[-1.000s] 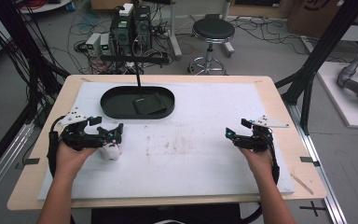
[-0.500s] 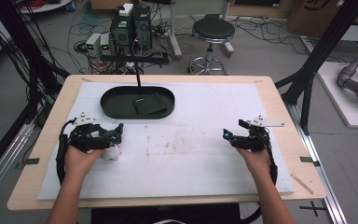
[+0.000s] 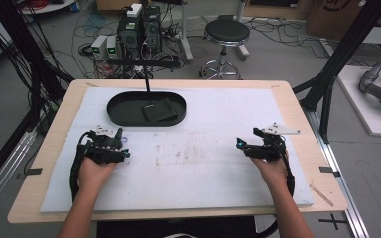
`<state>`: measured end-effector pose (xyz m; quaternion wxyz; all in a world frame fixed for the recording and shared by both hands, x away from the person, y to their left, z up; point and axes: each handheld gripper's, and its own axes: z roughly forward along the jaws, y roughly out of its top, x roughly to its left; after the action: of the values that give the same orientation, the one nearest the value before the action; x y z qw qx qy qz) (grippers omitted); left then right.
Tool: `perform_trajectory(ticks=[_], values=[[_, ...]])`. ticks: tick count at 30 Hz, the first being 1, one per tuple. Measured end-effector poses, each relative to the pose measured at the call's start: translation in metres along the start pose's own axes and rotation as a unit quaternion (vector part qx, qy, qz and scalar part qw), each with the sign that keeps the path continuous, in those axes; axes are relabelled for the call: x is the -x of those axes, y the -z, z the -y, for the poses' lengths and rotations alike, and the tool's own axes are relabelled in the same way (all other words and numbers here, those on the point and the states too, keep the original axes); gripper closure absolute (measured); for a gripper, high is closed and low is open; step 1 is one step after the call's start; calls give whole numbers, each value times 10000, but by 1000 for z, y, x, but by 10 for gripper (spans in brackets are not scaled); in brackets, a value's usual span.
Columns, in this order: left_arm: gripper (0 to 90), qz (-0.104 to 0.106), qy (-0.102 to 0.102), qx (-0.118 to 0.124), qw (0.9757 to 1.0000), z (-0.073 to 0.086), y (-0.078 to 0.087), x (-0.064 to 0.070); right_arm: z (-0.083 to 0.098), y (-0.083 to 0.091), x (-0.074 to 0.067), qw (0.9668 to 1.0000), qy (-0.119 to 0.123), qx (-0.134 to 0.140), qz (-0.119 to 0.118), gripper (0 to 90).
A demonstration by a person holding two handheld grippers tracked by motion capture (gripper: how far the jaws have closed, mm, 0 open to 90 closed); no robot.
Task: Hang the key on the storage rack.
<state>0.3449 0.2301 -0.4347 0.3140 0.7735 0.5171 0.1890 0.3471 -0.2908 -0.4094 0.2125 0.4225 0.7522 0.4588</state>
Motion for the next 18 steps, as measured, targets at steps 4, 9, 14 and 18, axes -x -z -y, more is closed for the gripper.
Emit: perform_trajectory(ticks=[4,9,14,18], values=[[249,169,-52,9,9998,-1,7,-5,0,-1,-1,10000,12,-46,3,181],[356,187,-158,-72,9997,-3,9,-6,0,-2,-1,10000,14,-51,-11,181],[387,144,-365,273,9989,-11,24,-1,0,-1,-2,10000,28,-33,-1,181],[386,378,-594,550,9960,-20,36,4,0,0,-1,10000,-22,-32,6,181]])
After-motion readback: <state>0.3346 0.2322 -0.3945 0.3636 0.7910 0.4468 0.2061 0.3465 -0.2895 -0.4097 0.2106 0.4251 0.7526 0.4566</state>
